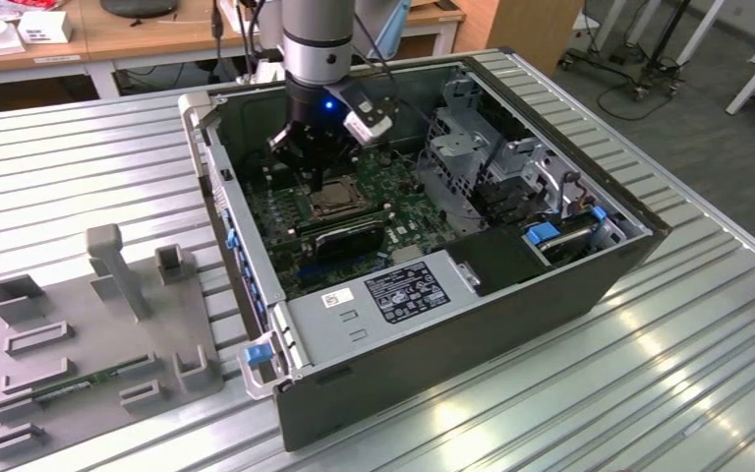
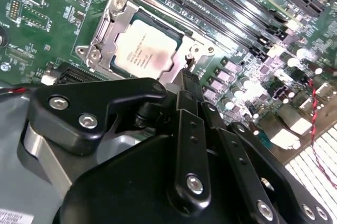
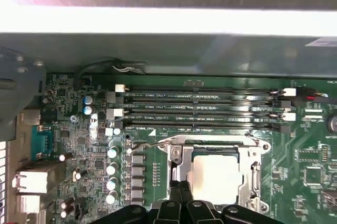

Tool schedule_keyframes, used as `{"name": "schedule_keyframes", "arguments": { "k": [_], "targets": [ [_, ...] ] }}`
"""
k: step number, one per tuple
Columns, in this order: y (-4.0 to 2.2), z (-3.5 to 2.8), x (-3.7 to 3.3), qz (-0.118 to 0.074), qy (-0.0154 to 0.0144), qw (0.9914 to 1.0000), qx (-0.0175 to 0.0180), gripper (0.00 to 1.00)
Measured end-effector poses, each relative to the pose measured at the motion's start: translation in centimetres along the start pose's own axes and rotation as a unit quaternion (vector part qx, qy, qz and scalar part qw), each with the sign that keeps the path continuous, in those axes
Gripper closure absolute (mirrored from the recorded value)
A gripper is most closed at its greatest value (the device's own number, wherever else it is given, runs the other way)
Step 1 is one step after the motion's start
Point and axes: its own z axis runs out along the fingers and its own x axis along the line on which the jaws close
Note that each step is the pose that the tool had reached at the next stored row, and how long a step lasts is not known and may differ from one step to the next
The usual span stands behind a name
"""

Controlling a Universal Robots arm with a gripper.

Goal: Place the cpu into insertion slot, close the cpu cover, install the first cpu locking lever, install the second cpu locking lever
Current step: 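Close the cpu cover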

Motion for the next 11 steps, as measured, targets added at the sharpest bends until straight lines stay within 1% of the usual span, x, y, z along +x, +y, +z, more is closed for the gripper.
{"name": "schedule_keyframes", "arguments": {
  "k": [2,3,4,5,6,7,8,10,11],
  "targets": [
    [0.00,-0.04,0.00,0.000,-0.0006,1.00000,-0.0001,0.89],
    [0.00,-0.05,0.04,0.000,-0.0016,1.00000,-0.0001,0.89],
    [0.00,-0.06,0.14,0.000,-0.0047,0.99999,0.0002,0.89],
    [0.00,-0.06,0.23,0.000,-0.0086,0.99996,0.0005,0.89],
    [0.00,-0.05,0.32,0.000,-0.0134,0.99991,0.0011,0.89],
    [0.00,-0.04,0.42,0.000,-0.0190,0.99982,0.0017,0.89],
    [0.00,-0.03,0.50,0.000,-0.0231,0.99973,0.0021,0.89],
    [0.01,-0.03,0.59,0.000,-0.0256,0.99967,0.0021,0.89],
    [0.01,-0.03,0.59,0.000,-0.0257,0.99967,0.0020,0.89]
  ]
}}
